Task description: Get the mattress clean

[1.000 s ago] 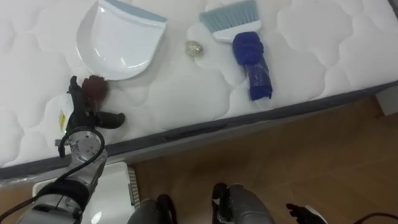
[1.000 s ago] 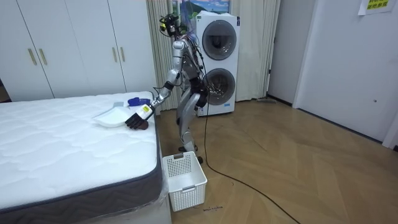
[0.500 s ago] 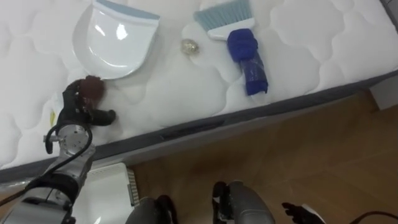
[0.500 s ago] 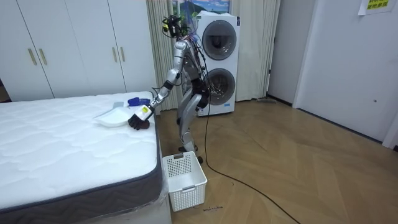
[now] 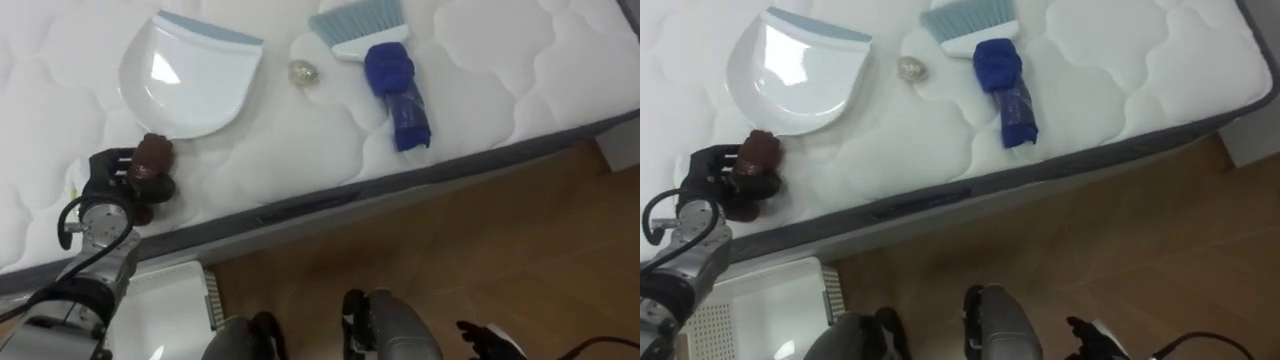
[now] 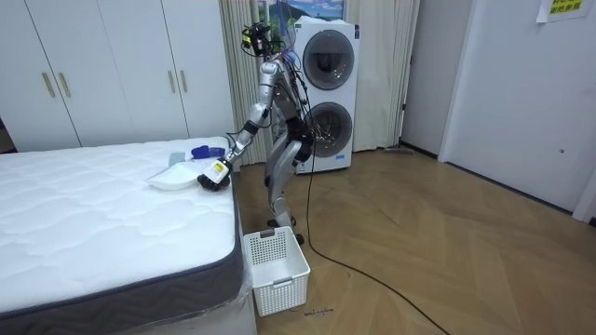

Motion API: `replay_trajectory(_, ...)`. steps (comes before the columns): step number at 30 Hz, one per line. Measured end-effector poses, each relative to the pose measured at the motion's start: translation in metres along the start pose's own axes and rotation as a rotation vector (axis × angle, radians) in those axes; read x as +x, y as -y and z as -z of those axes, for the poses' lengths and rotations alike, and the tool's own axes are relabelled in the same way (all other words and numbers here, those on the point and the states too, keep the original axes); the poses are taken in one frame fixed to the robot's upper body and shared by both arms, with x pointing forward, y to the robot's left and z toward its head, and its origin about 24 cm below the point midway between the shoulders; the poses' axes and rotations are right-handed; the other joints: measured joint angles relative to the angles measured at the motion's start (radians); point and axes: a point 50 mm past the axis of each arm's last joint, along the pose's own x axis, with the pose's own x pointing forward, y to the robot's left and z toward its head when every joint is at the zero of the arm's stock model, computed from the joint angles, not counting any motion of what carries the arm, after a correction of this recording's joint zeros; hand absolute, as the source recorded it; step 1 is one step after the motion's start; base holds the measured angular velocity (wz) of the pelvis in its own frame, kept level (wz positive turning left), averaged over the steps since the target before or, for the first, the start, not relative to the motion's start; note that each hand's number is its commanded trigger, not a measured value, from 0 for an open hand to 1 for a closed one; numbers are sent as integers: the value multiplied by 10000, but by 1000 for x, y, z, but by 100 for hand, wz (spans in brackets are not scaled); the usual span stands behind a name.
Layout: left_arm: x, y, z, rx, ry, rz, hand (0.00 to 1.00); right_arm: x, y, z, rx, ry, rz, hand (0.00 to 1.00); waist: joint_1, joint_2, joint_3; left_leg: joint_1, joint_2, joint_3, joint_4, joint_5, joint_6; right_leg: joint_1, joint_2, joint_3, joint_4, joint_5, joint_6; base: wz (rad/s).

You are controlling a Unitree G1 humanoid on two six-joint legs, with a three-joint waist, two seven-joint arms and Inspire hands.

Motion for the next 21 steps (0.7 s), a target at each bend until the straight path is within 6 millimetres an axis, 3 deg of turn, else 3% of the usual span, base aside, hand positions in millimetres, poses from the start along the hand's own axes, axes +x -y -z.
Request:
replay_trajectory(13, 0, 0, 3, -279, -336, 102, 100, 0, 0, 3, 42, -159, 82, 0, 48, 17, 2, -98, 6, -24, -12, -4, -9, -119, 22, -6, -11, 1, -2, 0)
replay_trajectory(21, 0, -3, 3, 546, -61, -133, 100, -1, 1, 4, 951, -101, 468, 0, 212, 29, 1, -69, 20, 38, -22, -6, -14, -116, 41, 36, -12, 2, -4, 0)
